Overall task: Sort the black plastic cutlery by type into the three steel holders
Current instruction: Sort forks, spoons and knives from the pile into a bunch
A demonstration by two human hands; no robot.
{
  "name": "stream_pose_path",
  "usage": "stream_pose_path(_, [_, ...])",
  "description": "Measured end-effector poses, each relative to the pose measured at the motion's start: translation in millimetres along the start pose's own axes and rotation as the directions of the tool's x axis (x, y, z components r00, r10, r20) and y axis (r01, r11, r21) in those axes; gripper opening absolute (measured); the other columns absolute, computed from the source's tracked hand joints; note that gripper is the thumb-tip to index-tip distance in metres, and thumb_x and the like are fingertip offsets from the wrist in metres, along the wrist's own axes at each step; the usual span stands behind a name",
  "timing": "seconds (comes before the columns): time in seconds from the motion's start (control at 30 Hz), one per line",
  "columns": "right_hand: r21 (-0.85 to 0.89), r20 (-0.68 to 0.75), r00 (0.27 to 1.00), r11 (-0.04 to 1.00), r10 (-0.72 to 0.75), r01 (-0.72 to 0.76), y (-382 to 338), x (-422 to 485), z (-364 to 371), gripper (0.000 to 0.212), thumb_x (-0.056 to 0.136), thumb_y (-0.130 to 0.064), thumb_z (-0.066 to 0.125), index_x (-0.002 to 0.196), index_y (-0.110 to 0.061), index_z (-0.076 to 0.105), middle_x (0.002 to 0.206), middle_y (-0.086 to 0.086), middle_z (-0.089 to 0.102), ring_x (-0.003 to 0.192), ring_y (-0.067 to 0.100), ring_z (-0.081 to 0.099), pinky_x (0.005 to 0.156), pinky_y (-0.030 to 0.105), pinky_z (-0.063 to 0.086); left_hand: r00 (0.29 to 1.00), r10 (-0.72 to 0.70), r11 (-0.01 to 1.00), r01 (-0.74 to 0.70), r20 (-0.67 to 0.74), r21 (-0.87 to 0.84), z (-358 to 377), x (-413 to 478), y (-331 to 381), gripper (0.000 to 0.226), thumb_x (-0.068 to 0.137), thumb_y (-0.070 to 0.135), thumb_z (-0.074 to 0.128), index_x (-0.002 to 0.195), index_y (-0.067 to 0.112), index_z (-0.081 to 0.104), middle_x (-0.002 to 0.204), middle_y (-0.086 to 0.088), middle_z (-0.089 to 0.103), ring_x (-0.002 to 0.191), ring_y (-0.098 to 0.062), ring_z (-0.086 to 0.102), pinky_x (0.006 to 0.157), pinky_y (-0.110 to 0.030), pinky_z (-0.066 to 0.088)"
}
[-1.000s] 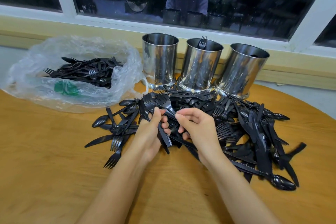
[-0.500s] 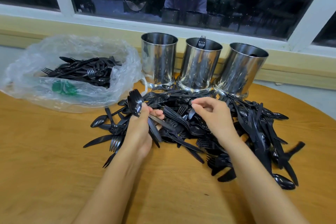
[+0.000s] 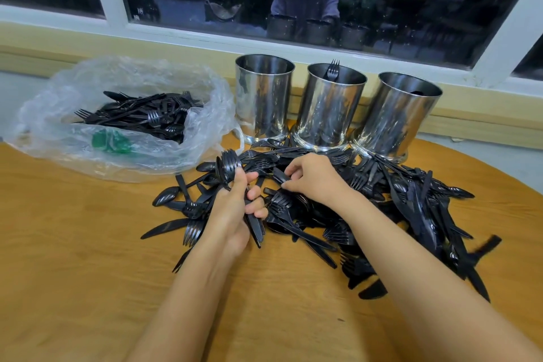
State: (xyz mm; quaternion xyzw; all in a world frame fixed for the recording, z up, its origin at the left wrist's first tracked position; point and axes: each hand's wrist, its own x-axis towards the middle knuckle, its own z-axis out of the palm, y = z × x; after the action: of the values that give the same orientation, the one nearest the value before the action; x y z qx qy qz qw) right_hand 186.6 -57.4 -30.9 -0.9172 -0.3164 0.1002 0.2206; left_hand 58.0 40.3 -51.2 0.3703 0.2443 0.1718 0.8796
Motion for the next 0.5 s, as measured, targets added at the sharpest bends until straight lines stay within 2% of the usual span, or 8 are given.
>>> stream_pose_path(0.13, [0.28, -0.032, 0.997, 0.958, 0.074, -0.062, 5, 0, -20, 0.029, 0.087, -0.012, 0.07, 0.116, -0.01, 0.065, 0.086, 0.001, 0.069, 0.063, 0.007, 0.057, 0.059, 0.016, 0.044, 1.0, -0.014, 1.0, 0.014, 0.004, -0.018, 0, 0, 0, 0.033, 0.103, 0.036, 0.039, 0.101, 0.007, 0.054, 0.054, 0.005, 0.036, 0.039, -0.006, 0.027, 0.038, -0.019, 0.031])
stream_pose_path(0.23, [0.41, -0.105, 0.99, 0.911, 0.097, -0.045, 15, -3, -35, 0.029, 0.092, -0.009, 0.063, 0.121, -0.008, 0.06, 0.079, -0.002, 0.061, 0.059, 0.006, 0.055, 0.053, 0.014, 0.043, 1.0, -0.017, 1.0, 0.017, 0.008, -0.013, -1, 0, 0, 0.033, 0.103, 0.036, 0.039, 0.101, 0.007, 0.055, 0.054, 0.005, 0.037, 0.04, -0.006, 0.028, 0.038, -0.019, 0.033])
stream_pose_path(0.33, [0.495, -0.204, 0.971, 0.869, 0.128, -0.011, 28, -11, -47, 0.021, 0.094, -0.007, 0.058, 0.115, -0.003, 0.061, 0.087, 0.005, 0.06, 0.057, 0.006, 0.056, 0.048, 0.014, 0.044, 1.0, -0.021, 1.0, 0.021, 0.008, -0.013, -2, 1, -1, 0.034, 0.103, 0.037, 0.04, 0.101, 0.007, 0.055, 0.054, 0.005, 0.037, 0.04, -0.006, 0.029, 0.039, -0.019, 0.033])
stream_pose_path(0.43, [0.719, -0.241, 0.935, 0.695, 0.261, -0.008, 41, -29, -52, 0.018, 0.095, -0.006, 0.057, 0.112, 0.0, 0.057, 0.088, 0.01, 0.061, 0.059, 0.009, 0.063, 0.056, 0.018, 0.053, 1.0, -0.028, 0.999, 0.028, 0.005, -0.023, -2, 2, -2, 0.034, 0.102, 0.037, 0.04, 0.1, 0.007, 0.055, 0.054, 0.005, 0.038, 0.039, -0.006, 0.03, 0.038, -0.019, 0.034])
stream_pose_path(0.5, [0.842, -0.184, 0.921, 0.538, 0.344, -0.033, 52, -45, -48, 0.021, 0.093, -0.006, 0.06, 0.113, 0.0, 0.055, 0.091, 0.013, 0.064, 0.063, 0.014, 0.068, 0.06, 0.019, 0.057, 0.999, -0.039, 0.999, 0.04, 0.007, -0.024, -1, 2, -3, 0.034, 0.102, 0.037, 0.041, 0.1, 0.007, 0.055, 0.054, 0.005, 0.037, 0.039, -0.006, 0.03, 0.038, -0.019, 0.034])
